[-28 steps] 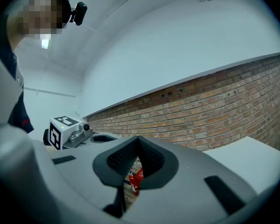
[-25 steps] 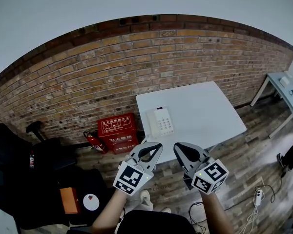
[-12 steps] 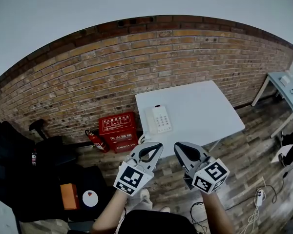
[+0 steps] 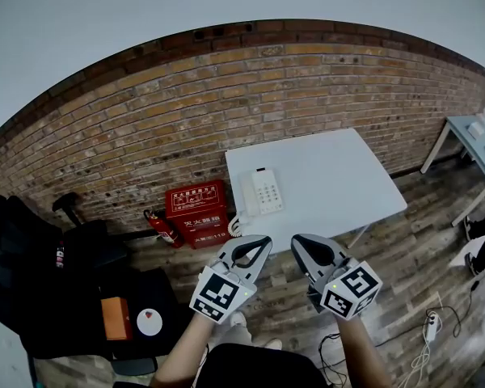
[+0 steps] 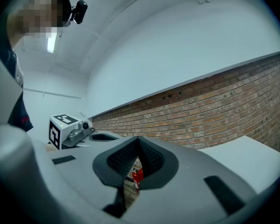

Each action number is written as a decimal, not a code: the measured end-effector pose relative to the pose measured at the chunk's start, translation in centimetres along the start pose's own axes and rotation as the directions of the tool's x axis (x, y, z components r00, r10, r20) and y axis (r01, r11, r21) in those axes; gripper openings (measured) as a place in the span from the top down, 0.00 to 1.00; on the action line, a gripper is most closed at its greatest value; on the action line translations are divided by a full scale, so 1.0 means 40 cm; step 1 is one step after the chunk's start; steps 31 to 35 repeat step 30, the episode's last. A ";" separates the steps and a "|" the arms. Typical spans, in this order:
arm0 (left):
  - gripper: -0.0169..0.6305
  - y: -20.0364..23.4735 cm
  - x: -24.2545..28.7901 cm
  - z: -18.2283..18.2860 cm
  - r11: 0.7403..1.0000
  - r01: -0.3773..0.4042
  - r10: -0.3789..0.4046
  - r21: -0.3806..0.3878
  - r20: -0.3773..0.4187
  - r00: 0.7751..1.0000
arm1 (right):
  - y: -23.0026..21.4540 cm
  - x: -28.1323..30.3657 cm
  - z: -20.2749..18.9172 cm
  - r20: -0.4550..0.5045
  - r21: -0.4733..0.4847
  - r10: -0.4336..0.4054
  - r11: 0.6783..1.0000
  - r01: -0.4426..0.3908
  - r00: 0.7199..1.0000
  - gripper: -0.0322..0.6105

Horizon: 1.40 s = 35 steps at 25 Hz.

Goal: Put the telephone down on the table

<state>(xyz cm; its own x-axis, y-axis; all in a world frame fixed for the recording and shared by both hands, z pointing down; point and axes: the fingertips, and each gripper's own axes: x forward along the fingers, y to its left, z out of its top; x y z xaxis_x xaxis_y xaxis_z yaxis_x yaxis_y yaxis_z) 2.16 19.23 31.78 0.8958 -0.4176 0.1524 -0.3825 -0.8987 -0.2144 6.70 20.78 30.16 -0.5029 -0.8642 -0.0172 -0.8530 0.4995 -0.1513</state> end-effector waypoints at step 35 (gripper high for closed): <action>0.96 0.066 -0.106 0.010 0.994 0.062 -0.056 -0.091 0.071 0.996 | 0.098 0.062 0.001 0.002 0.002 -0.039 0.999 0.039 0.999 0.93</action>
